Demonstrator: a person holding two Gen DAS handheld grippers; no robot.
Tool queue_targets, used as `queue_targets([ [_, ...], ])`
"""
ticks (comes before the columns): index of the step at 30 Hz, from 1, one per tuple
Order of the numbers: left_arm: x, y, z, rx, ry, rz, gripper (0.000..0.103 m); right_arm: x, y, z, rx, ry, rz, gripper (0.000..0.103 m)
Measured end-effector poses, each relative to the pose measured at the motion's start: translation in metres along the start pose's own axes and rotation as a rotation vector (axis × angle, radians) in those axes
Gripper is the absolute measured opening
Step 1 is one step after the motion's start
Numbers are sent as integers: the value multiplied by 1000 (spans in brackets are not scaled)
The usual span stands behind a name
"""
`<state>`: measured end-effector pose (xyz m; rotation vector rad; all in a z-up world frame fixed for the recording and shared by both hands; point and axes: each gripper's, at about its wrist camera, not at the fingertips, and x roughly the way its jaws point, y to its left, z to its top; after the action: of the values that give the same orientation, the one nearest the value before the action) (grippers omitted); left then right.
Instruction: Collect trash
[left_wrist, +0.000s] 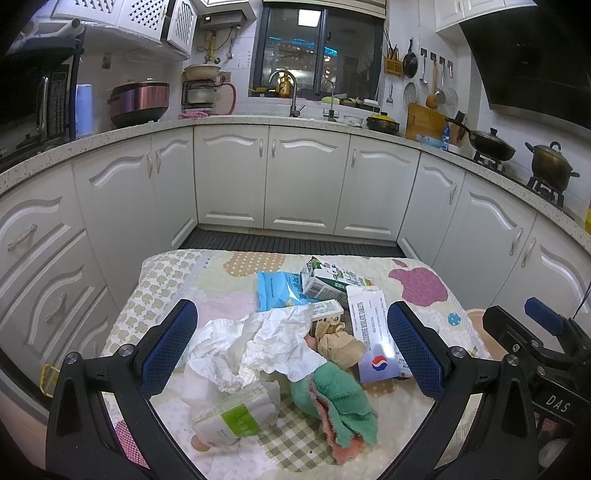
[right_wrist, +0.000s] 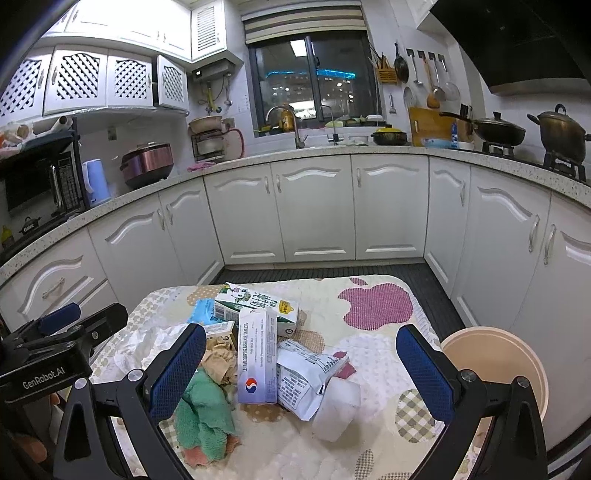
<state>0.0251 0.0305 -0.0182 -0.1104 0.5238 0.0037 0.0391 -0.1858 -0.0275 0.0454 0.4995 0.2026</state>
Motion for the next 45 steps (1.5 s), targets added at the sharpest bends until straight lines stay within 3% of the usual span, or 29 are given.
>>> queue_targets([
  [33,5,14,-6,-22,47,-11,102,10,-4,-9,-30,55,-5,102],
  [38,6,33,-7,-13,86,-30,102,12,-16,-11,-17,74,-13,102],
  [45,7,93,-6,-90,143,-29,102,20,-24,-15,-6,124,30,102],
])
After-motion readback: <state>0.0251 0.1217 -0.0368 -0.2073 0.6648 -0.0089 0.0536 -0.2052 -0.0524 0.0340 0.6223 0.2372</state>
